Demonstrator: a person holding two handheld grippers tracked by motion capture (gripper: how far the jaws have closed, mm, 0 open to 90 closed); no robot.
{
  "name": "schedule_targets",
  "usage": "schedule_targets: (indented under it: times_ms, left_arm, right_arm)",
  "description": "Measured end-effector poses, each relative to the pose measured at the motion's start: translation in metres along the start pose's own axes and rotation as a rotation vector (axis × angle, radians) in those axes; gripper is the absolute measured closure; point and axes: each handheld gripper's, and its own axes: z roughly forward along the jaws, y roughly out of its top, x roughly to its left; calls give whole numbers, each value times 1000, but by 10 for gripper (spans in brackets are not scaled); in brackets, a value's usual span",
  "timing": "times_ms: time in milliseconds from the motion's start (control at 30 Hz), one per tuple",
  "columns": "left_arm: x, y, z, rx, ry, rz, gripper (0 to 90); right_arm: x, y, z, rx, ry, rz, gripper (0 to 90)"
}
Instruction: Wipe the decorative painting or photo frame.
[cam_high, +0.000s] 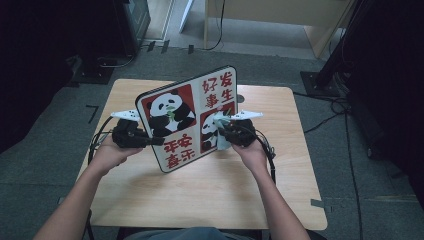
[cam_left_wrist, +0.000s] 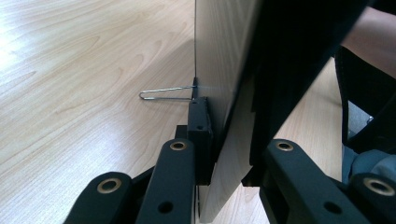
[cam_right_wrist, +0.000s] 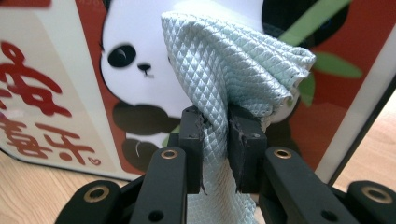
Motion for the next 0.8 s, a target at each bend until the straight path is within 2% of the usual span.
schedule_targets:
  times_ms: [467, 533, 633, 800]
  left_arm:
    - [-1, 0, 0, 1, 1, 2, 799]
    - [-1, 0, 0, 1, 0, 2, 799]
    - [0, 0, 0, 1, 0, 2, 798]
    - [0, 0, 0, 0, 1, 5, 798]
  right_arm:
    - [0, -17, 9, 53, 6, 12, 773]
    - [0, -18, 10, 64, 12, 25, 773]
    - [-1, -17, 10, 75, 16, 32, 776]
    - [2, -12, 7, 90, 24, 18, 788]
